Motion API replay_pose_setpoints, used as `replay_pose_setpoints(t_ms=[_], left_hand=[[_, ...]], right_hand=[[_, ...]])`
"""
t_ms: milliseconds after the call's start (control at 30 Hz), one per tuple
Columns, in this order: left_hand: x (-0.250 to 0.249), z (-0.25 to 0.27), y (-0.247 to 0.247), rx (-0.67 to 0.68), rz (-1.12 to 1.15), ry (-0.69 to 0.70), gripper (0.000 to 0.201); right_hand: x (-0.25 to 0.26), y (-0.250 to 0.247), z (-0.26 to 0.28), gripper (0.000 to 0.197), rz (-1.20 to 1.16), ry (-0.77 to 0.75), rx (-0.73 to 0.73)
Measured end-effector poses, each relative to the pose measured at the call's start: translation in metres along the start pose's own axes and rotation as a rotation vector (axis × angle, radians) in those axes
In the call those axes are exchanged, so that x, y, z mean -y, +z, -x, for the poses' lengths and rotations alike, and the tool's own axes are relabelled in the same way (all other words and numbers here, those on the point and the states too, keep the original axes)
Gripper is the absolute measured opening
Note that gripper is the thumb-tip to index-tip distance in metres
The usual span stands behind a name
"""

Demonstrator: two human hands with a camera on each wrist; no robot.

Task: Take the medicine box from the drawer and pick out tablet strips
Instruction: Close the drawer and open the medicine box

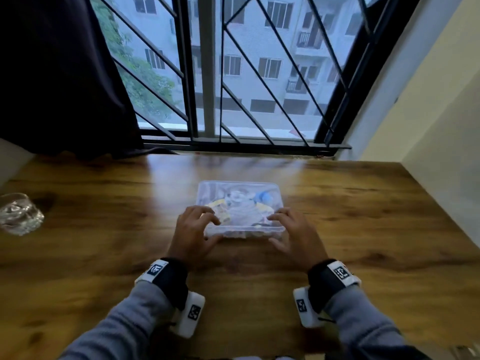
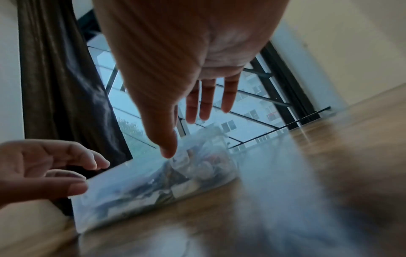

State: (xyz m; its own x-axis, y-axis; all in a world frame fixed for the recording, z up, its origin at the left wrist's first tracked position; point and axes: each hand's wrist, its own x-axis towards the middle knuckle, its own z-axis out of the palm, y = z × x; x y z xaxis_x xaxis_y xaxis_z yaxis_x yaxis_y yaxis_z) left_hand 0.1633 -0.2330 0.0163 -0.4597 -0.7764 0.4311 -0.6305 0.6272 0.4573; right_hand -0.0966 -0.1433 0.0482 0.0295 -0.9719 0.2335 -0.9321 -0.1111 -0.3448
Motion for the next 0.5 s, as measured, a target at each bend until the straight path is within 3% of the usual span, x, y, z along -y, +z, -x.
replay_pose_setpoints(t_ms=[100,300,500], left_hand=[[0.036,-0.006,-0.002,0.010,0.051,-0.023,0.049],[0.068,-0.020,0.010,0.163,0.288,-0.105,0.091],[0.079,-0.040,0.016,0.186,0.504,-0.059,0.102]], right_hand=[[0.008,0.016,-0.029,0.059,0.075,0.006,0.097],[0.014,0.018,-0.048,0.062,0.207,-0.007,0.185],[0.024,0.027,-0.065,0.078,0.608,-0.036,0.387]])
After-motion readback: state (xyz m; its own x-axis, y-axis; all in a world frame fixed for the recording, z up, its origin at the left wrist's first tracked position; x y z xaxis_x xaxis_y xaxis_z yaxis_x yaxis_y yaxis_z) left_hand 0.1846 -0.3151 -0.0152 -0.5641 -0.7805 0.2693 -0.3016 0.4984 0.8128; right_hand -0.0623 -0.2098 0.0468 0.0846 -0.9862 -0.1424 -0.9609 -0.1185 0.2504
